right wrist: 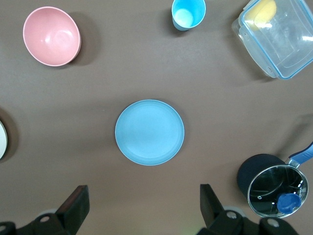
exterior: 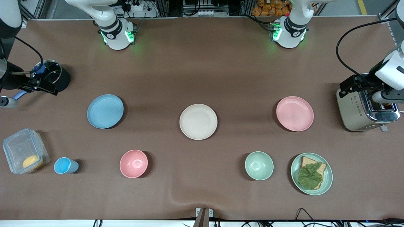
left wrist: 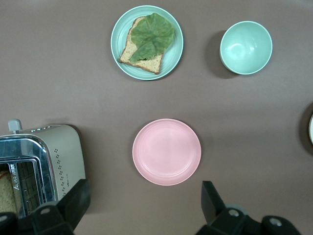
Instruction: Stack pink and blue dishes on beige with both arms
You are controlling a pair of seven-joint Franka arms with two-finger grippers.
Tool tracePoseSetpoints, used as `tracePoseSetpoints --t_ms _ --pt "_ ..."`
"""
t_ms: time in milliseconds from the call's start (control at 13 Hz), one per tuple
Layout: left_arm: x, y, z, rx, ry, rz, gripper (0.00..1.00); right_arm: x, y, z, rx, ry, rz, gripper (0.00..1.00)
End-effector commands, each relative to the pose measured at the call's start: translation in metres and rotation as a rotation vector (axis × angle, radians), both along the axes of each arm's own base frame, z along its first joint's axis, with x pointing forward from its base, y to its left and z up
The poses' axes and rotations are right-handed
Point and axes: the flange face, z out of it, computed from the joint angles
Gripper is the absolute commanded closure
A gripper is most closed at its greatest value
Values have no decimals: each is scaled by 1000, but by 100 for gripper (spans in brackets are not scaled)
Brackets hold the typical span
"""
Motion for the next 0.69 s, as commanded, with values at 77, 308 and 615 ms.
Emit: tracePoseSetpoints --t_ms 77,308,615 --pt "3 5 5 13 7 12 0 -2 -3 1 -6 4 6 0" --pt "4 16 2 6 12 22 0 -2 -3 1 -6 4 6 0" --pt "4 17 -1 8 18 22 0 -2 -3 0 -6 6 6 0"
